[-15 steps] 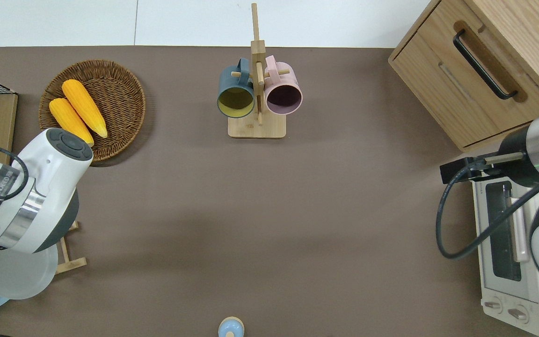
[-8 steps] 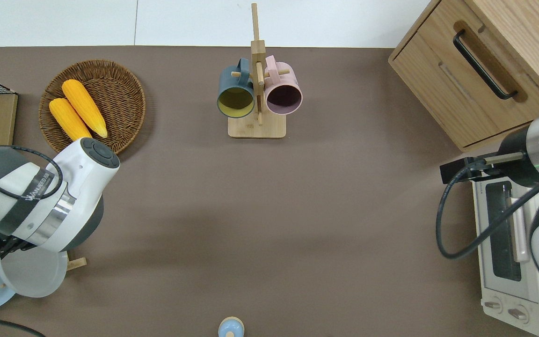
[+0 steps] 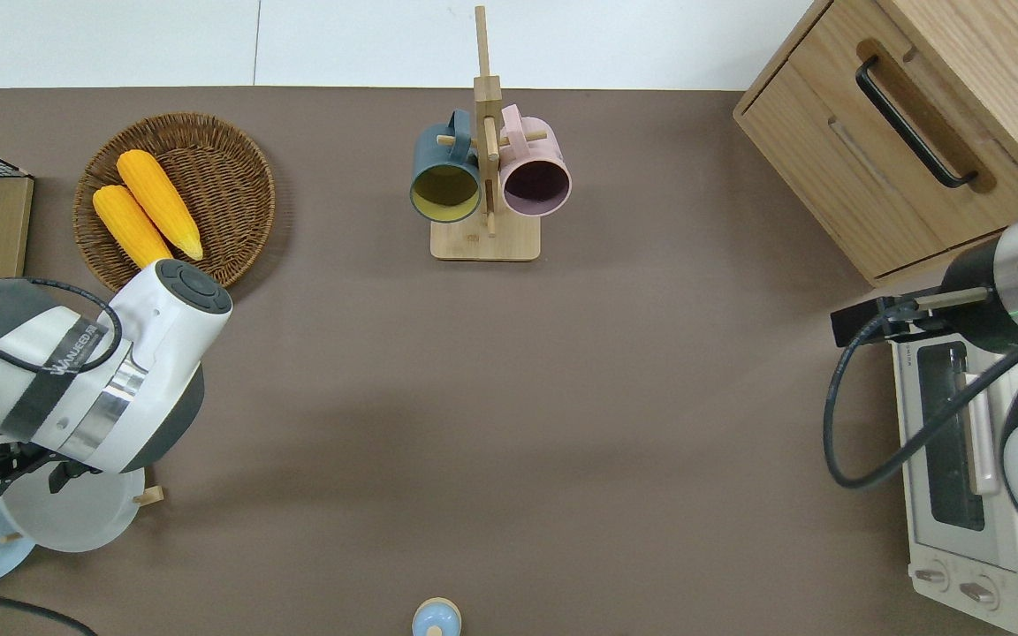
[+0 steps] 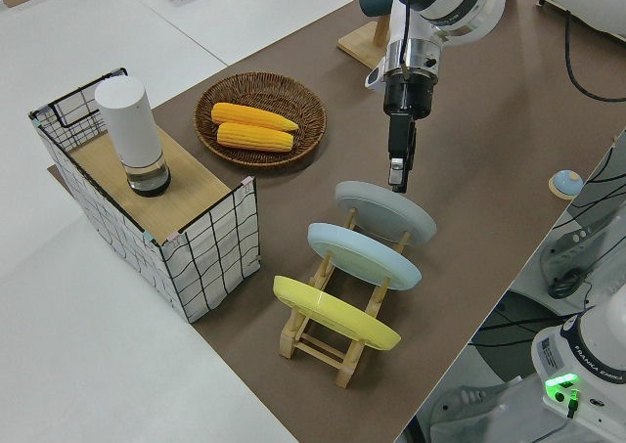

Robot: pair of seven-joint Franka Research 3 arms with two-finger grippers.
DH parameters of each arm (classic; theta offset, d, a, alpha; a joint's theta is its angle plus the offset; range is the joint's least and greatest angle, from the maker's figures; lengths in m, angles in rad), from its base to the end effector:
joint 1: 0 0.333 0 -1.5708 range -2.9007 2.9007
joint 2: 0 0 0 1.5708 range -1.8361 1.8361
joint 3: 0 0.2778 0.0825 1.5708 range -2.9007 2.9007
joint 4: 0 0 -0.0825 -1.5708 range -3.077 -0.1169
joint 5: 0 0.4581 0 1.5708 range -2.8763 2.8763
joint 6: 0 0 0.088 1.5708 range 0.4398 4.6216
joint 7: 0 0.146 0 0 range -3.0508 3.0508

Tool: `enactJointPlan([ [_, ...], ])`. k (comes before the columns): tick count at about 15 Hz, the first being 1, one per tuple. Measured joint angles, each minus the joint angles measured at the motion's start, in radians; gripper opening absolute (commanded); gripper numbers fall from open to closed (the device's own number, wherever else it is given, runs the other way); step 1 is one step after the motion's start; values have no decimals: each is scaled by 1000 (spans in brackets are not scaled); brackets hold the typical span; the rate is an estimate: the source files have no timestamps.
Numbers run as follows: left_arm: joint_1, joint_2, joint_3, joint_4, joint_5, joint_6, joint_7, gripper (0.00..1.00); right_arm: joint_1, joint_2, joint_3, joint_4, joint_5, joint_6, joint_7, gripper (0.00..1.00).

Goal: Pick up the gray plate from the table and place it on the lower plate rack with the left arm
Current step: 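Lower the gray plate upright into the rack slot beside the blue plate, then open the left gripper and withdraw it away from the rack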

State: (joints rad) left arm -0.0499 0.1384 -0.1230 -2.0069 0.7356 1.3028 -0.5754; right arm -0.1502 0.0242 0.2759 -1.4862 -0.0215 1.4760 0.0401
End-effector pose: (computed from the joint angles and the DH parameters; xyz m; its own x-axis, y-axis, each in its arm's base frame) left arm 0.5331 0.0185 0.2885 0.8704 0.4051 -0.2799 -0.0160 -0.5449 -0.8384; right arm 0.6199 0.0734 0.5704 0.9960 0.0835 -0.0328 0.0841 -0.9963 0.0162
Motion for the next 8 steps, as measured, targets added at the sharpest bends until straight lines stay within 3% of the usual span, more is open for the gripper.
enactJointPlan([
  [3,0,-1,0,38,-60,4,19,993,0,0,0,0,0,0,0,983],
  [8,2,-13,23,191,-283,11,59,989,0,0,0,0,0,0,0,983],
])
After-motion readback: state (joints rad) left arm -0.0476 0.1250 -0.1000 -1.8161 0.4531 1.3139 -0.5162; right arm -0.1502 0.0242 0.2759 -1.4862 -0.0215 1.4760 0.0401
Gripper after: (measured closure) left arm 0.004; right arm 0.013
